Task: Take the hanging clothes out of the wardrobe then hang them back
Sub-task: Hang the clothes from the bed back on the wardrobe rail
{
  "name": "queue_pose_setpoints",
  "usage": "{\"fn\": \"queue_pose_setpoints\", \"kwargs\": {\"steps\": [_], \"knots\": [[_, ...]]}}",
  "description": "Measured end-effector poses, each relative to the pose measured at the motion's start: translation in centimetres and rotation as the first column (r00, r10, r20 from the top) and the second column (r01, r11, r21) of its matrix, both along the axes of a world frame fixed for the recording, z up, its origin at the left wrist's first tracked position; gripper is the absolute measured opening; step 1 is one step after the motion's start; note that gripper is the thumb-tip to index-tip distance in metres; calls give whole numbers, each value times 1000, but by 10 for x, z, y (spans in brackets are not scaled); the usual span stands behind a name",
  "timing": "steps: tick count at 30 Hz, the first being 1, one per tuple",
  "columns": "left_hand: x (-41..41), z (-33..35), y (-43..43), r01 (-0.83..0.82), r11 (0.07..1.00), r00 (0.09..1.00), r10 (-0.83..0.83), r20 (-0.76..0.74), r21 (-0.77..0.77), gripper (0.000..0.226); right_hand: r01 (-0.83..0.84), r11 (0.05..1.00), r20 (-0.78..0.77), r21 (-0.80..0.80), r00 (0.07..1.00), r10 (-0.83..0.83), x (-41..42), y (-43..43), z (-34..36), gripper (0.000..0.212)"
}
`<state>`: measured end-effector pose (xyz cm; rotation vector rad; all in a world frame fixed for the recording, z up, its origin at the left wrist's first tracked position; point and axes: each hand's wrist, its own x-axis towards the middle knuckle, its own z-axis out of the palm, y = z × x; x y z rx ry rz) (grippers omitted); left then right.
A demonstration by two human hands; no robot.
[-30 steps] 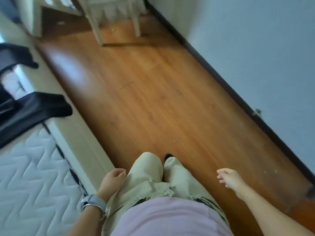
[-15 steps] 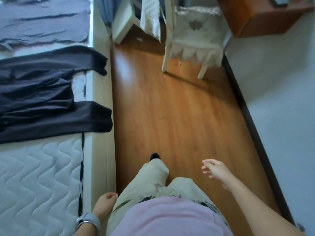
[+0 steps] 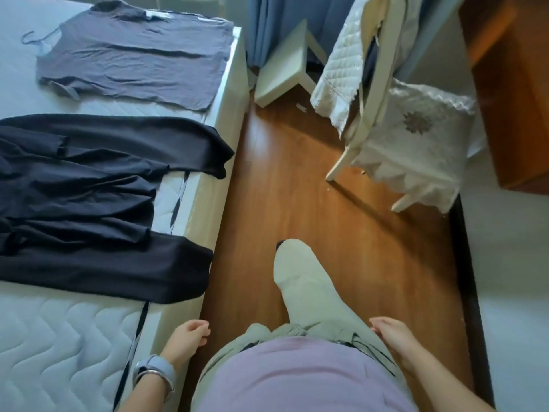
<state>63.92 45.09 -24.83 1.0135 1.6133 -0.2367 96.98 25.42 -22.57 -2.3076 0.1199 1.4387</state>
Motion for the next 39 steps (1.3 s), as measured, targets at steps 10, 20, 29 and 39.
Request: {"fn": "queue_pose_setpoints", "kwargs": {"steps": [10,20,29,39], "knots": [[93,30,108,-470,880,881,464,90,70,11,-336,941,95,44,939,331,140,246,23,17],[57,14,190,-703,708,710,704,-11,-60,24,-573,818,91,53,818,567,110,456,18,24],[42,26,294,-783,622,621,782,54,3,15,-823,562,76,82,568,820,54,592,30,23],[51,37,366,-952,304,307,945,115,39,16,-963,260,-28,-75,263,964,27,749,14,21]]}}
